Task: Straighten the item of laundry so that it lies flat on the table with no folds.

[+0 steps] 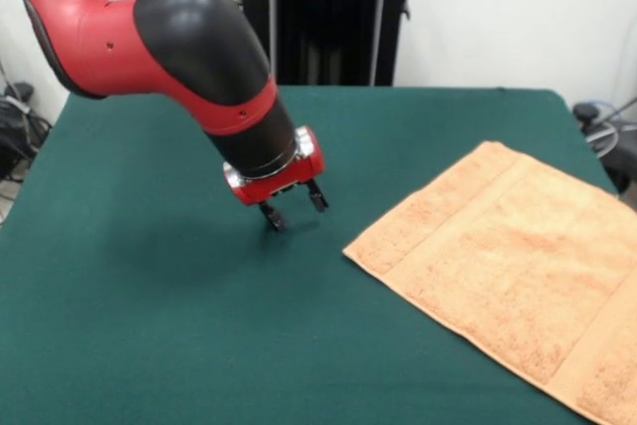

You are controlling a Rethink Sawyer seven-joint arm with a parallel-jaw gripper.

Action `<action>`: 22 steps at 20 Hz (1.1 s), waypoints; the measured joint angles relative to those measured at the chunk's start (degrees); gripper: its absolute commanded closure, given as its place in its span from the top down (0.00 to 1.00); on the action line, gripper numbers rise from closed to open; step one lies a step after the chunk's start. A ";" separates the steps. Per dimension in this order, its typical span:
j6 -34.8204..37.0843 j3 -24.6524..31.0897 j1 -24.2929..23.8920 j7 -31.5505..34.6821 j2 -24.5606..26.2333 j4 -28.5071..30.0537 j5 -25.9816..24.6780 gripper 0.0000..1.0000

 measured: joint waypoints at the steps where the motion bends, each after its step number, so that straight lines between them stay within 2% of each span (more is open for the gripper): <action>1: 0.00 0.13 -0.19 0.00 0.05 0.07 0.02 1.00; 22: 0.02 3.50 -3.71 0.00 1.54 0.81 0.05 1.00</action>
